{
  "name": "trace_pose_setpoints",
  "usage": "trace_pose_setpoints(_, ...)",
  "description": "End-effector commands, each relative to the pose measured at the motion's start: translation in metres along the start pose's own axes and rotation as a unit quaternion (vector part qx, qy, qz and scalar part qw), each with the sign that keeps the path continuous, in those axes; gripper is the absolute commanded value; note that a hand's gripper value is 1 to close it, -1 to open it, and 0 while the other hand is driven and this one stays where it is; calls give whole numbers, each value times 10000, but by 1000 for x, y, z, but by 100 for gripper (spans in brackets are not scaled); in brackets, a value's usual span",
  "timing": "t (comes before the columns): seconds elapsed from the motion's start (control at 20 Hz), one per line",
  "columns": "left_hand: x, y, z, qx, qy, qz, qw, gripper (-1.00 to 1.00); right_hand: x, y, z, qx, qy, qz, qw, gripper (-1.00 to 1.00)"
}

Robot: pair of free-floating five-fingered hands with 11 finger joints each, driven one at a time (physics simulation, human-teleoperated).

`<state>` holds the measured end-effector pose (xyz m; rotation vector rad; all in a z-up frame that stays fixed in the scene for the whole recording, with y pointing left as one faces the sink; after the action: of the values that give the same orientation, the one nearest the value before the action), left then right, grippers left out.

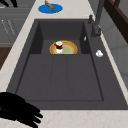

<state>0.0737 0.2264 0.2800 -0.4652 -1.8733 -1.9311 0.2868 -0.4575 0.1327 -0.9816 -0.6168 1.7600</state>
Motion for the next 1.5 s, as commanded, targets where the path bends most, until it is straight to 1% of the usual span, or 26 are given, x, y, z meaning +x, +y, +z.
trace_pose_setpoints(0.0, 0, 0, 0, 0, 0, 0, 10000, 0, 9, 4, 11, -26, -193, -618, 9979, -100)
trace_pose_setpoints(0.3, 0, 0, 0, 0, 0, 0, 10000, 0, 25, 7, 24, -96, -422, -892, 9951, -100)
trace_pose_setpoints(0.45, 0, 0, 0, 0, 0, 0, 10000, 0, 33, 9, 29, -125, -542, -1049, 9929, -100)
trace_pose_setpoints(0.6, 0, 0, 0, 0, 0, 0, 10000, 0, 45, 6, 28, -129, -740, -1150, 9905, -100)
trace_pose_setpoints(0.65, 0, 0, 0, 0, 0, 0, 10000, 0, 45, 10, 31, -119, -782, -1198, 9896, -100)
trace_pose_setpoints(0.7, 0, 0, 0, 0, 0, 0, 10000, 0, 53, 12, 29, -251, -817, -1197, 9891, -100)
trace_pose_setpoints(0.75, 0, 0, 0, 0, 0, 0, 10000, 0, 48, 11, 26, -232, -768, -1055, 9912, -100)
trace_pose_setpoints(0.8, 0, 0, 0, 0, 0, 0, 10000, 0, 50, 10, 27, -180, -740, -965, 9924, -100)
trace_pose_setpoints(0.9, 0, 0, 0, 0, 0, 0, 10000, 0, 50, 9, 28, -170, -676, -891, 9936, -100)
trace_pose_setpoints(1.0, 0, 0, 0, 0, 0, 0, 10000, 0, 52, 9, 28, -170, -731, -912, 9930, -100)
trace_pose_setpoints(1.05, 0, 0, 0, 0, 0, 0, 10000, 0, 59, 6, 29, -175, -737, -915, 9929, -100)
trace_pose_setpoints(1.2, 0, 0, 0, 0, 0, 0, 10000, 0, 70, 4, 30, -221, -713, -902, 9931, -100)
trace_pose_setpoints(1.35, 0, 0, 0, 0, 0, 0, 10000, 0, 87, -12, 30, -133, -670, -917, 9934, -100)
trace_pose_setpoints(1.45, 0, 0, 0, 0, 0, 0, 10000, 0, 93, -20, 35, -96, -693, -988, 9926, -100)
